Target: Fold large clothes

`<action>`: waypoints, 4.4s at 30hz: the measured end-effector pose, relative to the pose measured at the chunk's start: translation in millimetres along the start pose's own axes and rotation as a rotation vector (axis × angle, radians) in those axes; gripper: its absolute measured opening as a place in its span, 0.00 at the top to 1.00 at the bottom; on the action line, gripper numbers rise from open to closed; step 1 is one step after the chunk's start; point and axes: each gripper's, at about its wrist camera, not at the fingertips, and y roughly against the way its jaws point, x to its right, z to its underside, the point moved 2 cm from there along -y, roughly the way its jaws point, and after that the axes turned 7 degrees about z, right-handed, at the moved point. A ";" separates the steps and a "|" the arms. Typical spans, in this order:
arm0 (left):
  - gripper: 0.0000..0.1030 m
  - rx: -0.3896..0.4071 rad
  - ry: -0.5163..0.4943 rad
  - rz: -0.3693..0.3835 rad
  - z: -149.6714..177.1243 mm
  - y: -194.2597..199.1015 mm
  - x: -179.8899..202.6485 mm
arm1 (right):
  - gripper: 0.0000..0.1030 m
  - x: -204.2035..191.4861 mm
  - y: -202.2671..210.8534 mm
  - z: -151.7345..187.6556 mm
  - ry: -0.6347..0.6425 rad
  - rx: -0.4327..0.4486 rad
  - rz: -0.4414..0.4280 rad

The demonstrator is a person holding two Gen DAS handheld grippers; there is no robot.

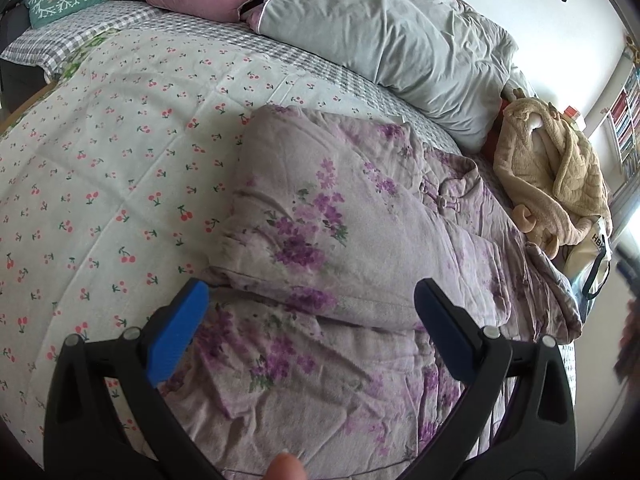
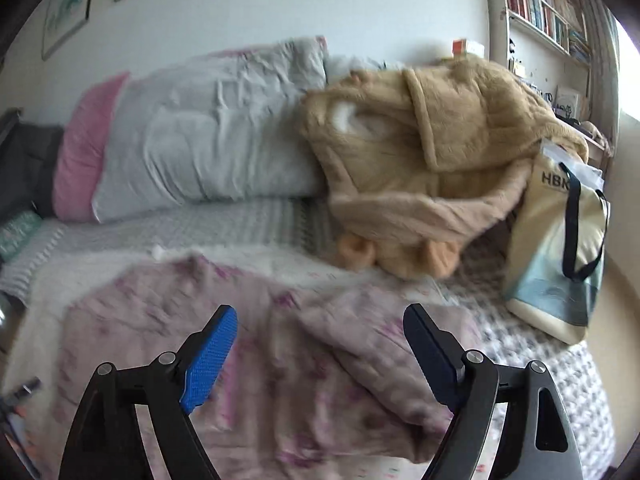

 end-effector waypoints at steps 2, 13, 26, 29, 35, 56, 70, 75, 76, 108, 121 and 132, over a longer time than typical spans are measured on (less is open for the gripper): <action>0.01 -0.006 0.005 0.004 0.3 -4.0 1.9 | 0.16 -1.3 -25.7 12.0 0.063 -0.061 0.028; 0.01 -0.037 -0.064 -0.022 8.5 -18.9 21.5 | 0.24 -22.9 -145.2 70.5 0.380 -0.156 0.325; 0.01 -0.047 -0.062 0.017 8.0 -23.8 28.7 | 0.82 -8.9 -64.8 -0.6 0.161 0.054 0.170; 0.01 -0.045 -0.058 0.030 8.2 -21.3 29.5 | 0.82 -22.9 -19.4 -26.5 0.133 0.147 0.073; 0.01 -0.029 -0.044 0.060 5.2 -12.7 28.8 | 0.82 -75.3 52.4 -63.2 0.108 0.252 -0.187; 0.01 0.030 0.067 0.047 -21.7 4.7 -24.7 | 0.70 -289.7 -68.3 112.3 0.254 -0.493 -0.696; 0.19 -0.175 0.103 0.157 6.4 -57.3 16.7 | 0.21 -150.2 -52.0 101.8 -0.116 -0.276 -0.633; 0.78 -0.139 0.020 0.094 10.4 -51.7 39.1 | 0.21 -87.6 -83.5 103.3 -0.259 -0.263 -0.496; 0.84 -0.122 0.015 0.111 8.7 -48.4 39.8 | 0.21 -79.5 -87.2 104.8 -0.274 -0.261 -0.477; 0.08 -0.100 -0.087 -0.082 10.9 29.2 23.6 | 0.17 -23.0 -15.5 114.5 -0.064 -0.133 -0.269; 0.03 -0.291 -0.028 0.019 72.2 112.4 -19.4 | 0.16 61.7 62.3 201.6 -0.270 -0.341 -0.489; 0.03 -0.453 0.013 0.018 114.3 105.9 -63.8 | 0.16 88.5 65.4 276.0 -0.356 -0.537 -0.586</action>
